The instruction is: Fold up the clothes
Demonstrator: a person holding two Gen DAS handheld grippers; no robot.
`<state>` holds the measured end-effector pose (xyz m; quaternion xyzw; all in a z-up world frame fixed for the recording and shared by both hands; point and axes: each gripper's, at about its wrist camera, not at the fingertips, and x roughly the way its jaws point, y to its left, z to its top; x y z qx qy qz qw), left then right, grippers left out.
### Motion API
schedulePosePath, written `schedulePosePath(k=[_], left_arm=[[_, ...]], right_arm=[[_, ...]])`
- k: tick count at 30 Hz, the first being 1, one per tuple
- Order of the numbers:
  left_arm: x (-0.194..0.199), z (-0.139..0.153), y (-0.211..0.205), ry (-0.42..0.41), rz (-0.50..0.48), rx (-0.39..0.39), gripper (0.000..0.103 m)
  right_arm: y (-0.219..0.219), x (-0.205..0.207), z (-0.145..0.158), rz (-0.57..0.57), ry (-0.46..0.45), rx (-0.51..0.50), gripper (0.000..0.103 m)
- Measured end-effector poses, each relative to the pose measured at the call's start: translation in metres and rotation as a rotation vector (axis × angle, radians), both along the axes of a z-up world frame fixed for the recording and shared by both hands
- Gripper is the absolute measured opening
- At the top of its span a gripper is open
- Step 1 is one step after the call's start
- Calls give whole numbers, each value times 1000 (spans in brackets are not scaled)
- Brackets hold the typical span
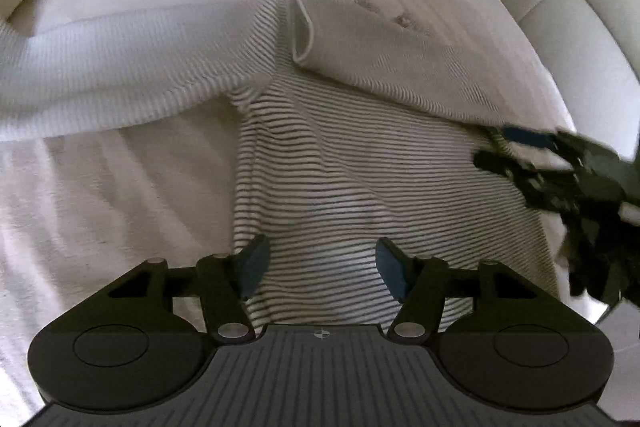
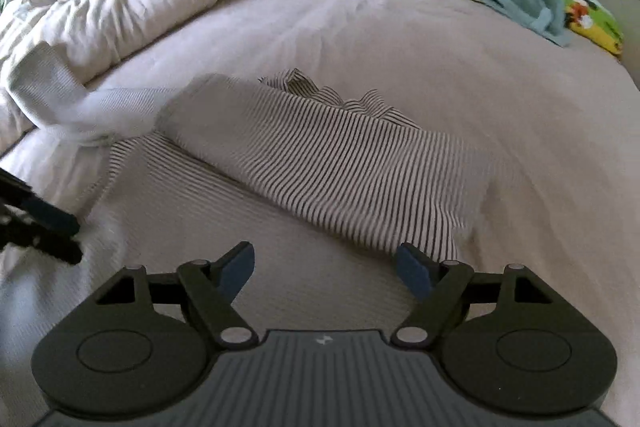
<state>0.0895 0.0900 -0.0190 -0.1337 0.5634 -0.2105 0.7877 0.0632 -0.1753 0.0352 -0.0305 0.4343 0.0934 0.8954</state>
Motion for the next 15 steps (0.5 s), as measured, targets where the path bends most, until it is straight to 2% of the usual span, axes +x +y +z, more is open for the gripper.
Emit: schedulePosePath(k=[1, 2, 3, 5, 6, 8, 9, 10, 11, 15], left_arm=[[0, 9, 5, -18, 65, 1, 68], [0, 19, 11, -46, 149, 10, 86], [-1, 30, 17, -74, 232, 19, 95], [3, 33, 45, -62, 458, 25, 94], [5, 33, 60, -49, 576, 26, 94], [9, 24, 90, 13, 784, 13, 94], [12, 19, 103, 39, 866, 16, 94], [14, 17, 113, 47, 922, 15, 94], [16, 16, 122, 47, 966, 13, 94], [23, 25, 144, -61, 989, -15, 86]], right_arm=[[2, -4, 5, -18, 10, 13, 80], [5, -8, 10, -39, 23, 37, 80], [9, -10, 14, -57, 33, 63, 80], [24, -9, 22, -64, 37, 112, 80], [35, -9, 25, -49, 24, 105, 79], [61, -4, 26, 4, -2, 72, 70], [77, 2, 23, 42, -14, 50, 60], [93, 7, 20, 80, -26, 29, 54], [109, 12, 17, 119, -37, 7, 53], [173, 34, 5, 271, -85, -80, 53]])
